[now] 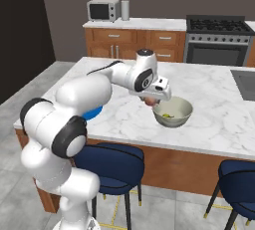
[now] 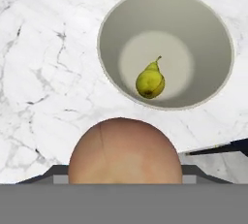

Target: Take the fruits from the plate on the dining counter and place two fruits in each bowl.

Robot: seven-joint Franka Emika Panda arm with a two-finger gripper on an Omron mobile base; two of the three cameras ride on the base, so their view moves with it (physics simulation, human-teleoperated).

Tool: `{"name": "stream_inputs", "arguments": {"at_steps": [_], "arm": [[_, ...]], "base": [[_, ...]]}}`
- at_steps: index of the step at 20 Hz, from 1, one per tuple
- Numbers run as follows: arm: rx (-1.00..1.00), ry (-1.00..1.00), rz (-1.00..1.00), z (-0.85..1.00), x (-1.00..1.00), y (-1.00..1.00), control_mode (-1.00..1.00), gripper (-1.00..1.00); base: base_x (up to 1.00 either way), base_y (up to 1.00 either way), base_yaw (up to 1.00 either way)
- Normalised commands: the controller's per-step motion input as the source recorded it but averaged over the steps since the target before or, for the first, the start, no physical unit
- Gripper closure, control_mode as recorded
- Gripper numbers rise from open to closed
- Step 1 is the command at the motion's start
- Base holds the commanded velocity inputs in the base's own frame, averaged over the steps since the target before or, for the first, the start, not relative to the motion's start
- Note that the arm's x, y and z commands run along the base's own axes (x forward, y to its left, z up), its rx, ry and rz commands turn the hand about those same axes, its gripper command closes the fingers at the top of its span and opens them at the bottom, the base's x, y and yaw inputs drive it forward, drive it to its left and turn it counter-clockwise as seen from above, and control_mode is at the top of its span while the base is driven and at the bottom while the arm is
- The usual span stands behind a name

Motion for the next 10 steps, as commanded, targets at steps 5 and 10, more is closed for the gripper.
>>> {"name": "stream_inputs", "arguments": {"at_steps": [5, 10], "arm": [[0.0, -0.03, -0.08, -0.32, 0.55, -0.5, -1.0, 1.0], [0.0, 0.0, -0.07, -0.36, 0.52, -0.34, -1.0, 1.0]], "base": [[0.0, 0.0, 0.0], [0.0, 0.0, 0.0]]}}
